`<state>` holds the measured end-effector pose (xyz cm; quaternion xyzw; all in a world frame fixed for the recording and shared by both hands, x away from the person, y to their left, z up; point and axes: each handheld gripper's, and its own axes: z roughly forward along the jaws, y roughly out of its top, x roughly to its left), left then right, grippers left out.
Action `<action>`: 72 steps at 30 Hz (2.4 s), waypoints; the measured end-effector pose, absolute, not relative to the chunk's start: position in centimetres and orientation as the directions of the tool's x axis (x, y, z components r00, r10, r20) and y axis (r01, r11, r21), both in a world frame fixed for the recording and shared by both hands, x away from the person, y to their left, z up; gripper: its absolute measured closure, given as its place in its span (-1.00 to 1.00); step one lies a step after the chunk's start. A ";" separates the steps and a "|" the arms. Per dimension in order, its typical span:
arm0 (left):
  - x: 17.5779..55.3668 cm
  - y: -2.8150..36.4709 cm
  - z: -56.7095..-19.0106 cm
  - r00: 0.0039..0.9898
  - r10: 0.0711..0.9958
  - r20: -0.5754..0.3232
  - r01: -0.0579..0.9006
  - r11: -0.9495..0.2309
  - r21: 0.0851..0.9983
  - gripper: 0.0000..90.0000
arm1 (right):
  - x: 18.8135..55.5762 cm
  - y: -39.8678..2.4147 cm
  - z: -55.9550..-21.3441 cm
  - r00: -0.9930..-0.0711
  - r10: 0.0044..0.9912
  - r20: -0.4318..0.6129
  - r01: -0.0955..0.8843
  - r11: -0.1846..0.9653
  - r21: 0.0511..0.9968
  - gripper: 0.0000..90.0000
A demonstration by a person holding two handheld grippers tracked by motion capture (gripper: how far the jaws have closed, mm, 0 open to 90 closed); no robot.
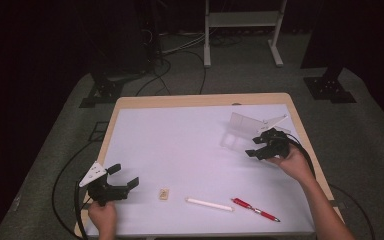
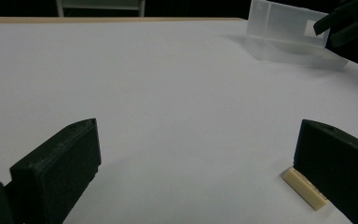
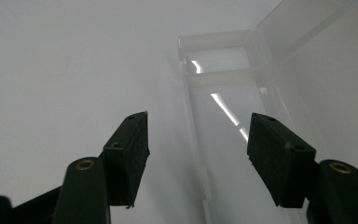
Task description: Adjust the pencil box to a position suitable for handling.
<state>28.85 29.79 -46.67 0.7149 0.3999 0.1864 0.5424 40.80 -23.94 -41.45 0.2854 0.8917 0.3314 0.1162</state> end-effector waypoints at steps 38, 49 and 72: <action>29.0 29.8 -46.7 0.606 0.773 -0.187 0.384 -0.078 0.920 -1.00 | 41.7 -22.0 -44.7 -0.887 0.437 -0.147 0.332 0.827 0.453 0.90; 29.0 29.8 -46.7 0.601 0.776 -0.189 0.389 -0.078 0.918 -1.00 | 40.5 -21.5 -43.3 -0.907 0.378 -0.186 0.249 0.838 0.485 0.90; 29.1 30.0 -46.7 0.593 0.779 -0.206 0.397 -0.060 0.916 -1.00 | 37.8 -16.3 -42.5 -0.963 0.185 -0.198 0.069 0.874 0.481 0.89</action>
